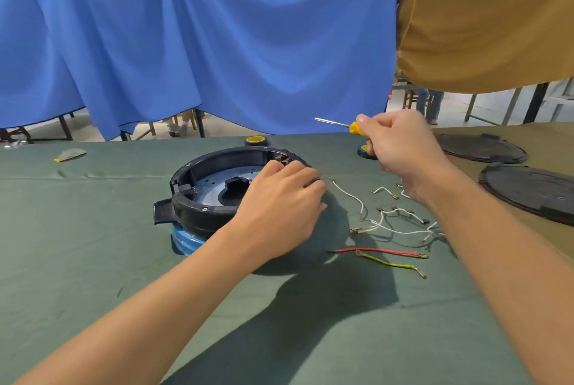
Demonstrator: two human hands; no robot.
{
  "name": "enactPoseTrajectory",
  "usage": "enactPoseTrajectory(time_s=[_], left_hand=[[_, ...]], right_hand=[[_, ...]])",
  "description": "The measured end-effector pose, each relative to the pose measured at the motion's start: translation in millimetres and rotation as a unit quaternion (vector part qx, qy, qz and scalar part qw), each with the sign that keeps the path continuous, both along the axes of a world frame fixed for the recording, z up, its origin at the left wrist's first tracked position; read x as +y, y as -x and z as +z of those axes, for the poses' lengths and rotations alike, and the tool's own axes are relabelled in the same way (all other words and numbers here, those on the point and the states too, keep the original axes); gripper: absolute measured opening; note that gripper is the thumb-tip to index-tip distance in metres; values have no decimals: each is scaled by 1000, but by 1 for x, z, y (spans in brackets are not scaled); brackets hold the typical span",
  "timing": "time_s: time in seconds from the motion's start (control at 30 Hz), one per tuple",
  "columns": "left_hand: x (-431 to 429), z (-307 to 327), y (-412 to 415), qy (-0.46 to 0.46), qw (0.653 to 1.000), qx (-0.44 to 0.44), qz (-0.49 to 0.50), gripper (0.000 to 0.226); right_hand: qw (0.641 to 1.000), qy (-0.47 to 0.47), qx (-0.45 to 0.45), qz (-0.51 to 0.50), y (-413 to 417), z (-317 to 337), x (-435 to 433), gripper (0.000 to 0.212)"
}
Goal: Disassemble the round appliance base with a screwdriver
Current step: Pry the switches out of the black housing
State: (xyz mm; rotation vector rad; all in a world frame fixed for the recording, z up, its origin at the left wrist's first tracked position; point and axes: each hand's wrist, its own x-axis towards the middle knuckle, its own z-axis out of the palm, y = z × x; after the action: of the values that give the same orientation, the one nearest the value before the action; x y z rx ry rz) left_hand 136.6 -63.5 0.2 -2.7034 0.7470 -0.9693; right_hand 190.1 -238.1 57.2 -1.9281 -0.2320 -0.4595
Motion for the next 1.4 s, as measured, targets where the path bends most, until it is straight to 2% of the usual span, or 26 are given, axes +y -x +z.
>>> enactPoseTrajectory(time_s=[0.1,0.2,0.3,0.43,0.57,0.7,0.77,0.93,1.0,1.1,1.2,1.27,1.4], left_hand=[[15,-4,7,-22,999,4,35,35],[19,-1,14,-14,996,3,84,49],[30,-3,11,13,993,49,102,35],[50,2,7,29,993,98,65,34],[68,7,6,77,987,140,34,30],[83,14,0,175,955,238,25,25],[90,17,-2,206,935,287,22,23],[97,26,-4,219,908,354,34,21],[92,26,-2,214,914,340,51,19],[75,22,3,211,945,231,98,36],[51,11,1,176,961,148,153,35],[35,2,-2,144,967,117,177,33],[22,-3,-2,148,964,77,208,29]], right_hand=[[998,58,-11,-7,4,-12,13,48],[993,116,-16,13,7,-21,24,42],[990,142,0,23,9,-24,26,32],[989,141,10,30,8,-26,25,27],[993,111,28,39,8,-28,28,25],[988,-47,92,116,10,-34,36,20],[977,-94,125,147,11,-38,41,20],[972,-80,157,153,11,-45,45,22],[968,-89,176,154,10,-47,44,22],[961,-120,194,157,9,-47,44,21],[960,-122,198,156,10,-48,46,20],[963,-110,193,153,10,-50,46,21],[967,-96,182,152,10,-51,48,23]])
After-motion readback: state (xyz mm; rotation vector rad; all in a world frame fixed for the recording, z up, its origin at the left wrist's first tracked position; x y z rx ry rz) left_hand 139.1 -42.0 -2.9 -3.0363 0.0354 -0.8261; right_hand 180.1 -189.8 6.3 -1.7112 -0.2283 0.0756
